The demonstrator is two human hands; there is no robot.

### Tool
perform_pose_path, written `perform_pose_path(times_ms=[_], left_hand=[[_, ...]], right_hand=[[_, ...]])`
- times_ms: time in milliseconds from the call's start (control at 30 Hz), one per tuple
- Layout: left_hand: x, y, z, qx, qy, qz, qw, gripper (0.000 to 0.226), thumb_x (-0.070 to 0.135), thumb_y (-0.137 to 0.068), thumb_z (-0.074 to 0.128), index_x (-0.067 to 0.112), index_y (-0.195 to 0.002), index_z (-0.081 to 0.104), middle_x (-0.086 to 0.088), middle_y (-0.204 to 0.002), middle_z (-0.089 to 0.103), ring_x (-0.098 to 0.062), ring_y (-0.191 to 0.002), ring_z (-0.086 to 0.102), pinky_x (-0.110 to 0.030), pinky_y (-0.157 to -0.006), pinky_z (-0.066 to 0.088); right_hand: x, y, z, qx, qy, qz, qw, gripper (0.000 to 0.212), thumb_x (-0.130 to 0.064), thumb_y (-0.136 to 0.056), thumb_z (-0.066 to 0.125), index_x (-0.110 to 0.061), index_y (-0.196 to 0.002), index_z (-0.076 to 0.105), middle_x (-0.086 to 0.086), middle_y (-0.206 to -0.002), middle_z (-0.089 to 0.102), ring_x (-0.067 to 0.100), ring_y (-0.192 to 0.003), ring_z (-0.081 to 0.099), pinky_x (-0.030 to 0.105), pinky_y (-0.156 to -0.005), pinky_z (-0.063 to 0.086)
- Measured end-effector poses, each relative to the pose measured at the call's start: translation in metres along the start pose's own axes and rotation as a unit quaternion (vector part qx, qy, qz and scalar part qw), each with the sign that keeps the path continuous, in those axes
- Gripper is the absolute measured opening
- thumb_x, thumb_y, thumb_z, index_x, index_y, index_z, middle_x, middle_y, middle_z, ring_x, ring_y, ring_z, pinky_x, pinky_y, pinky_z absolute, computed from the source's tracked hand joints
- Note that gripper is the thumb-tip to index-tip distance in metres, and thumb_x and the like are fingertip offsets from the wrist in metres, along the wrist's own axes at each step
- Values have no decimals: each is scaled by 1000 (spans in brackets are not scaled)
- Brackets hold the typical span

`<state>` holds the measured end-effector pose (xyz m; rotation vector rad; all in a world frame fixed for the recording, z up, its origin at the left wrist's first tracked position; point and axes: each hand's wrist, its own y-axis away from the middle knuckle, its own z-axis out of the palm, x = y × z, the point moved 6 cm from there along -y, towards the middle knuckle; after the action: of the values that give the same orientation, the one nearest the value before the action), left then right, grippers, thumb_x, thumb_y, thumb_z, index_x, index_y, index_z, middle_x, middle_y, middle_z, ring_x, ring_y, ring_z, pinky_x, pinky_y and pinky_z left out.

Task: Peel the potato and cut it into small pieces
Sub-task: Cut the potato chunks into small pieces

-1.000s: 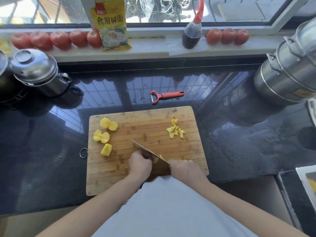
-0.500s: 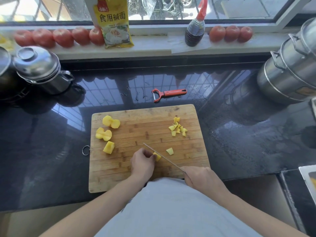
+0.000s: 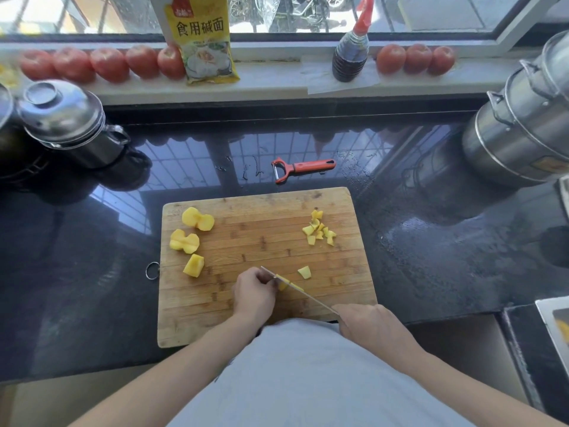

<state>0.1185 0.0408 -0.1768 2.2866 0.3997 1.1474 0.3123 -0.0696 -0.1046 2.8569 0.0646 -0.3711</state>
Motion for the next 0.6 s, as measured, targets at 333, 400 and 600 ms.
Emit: perform_pose_path(times_ms=[333, 400, 600], left_hand=[[-3, 0, 0, 2, -11, -2, 1000, 15, 17, -89, 77, 19, -77, 68, 0, -83, 74, -25, -92, 65, -31, -70, 40], [-4, 1, 0, 0, -8, 6, 1000, 16, 16, -91, 76, 21, -79, 68, 0, -83, 73, -23, -91, 65, -32, -70, 41], [-6, 0, 0, 12, 0, -2, 1000, 17, 15, -87, 77, 20, -73, 69, 0, -77, 75, -26, -88, 69, -35, -75, 50]], right_hand=[[-17, -47, 12, -80, -75, 97, 989, 25, -29, -102, 37, -18, -105, 60, 6, -97, 71, 39, -90, 64, 42, -73, 50], [-8, -34, 3, -34, -98, 95, 990, 24, -24, -102, 41, -15, -100, 62, 5, -86, 69, 37, -83, 63, 43, -67, 46], [-12, -10, -10, 29, -62, 20, 997, 33, -6, -70, 61, -23, -65, 34, -4, -53, 28, 21, -47, 27, 31, -37, 35]])
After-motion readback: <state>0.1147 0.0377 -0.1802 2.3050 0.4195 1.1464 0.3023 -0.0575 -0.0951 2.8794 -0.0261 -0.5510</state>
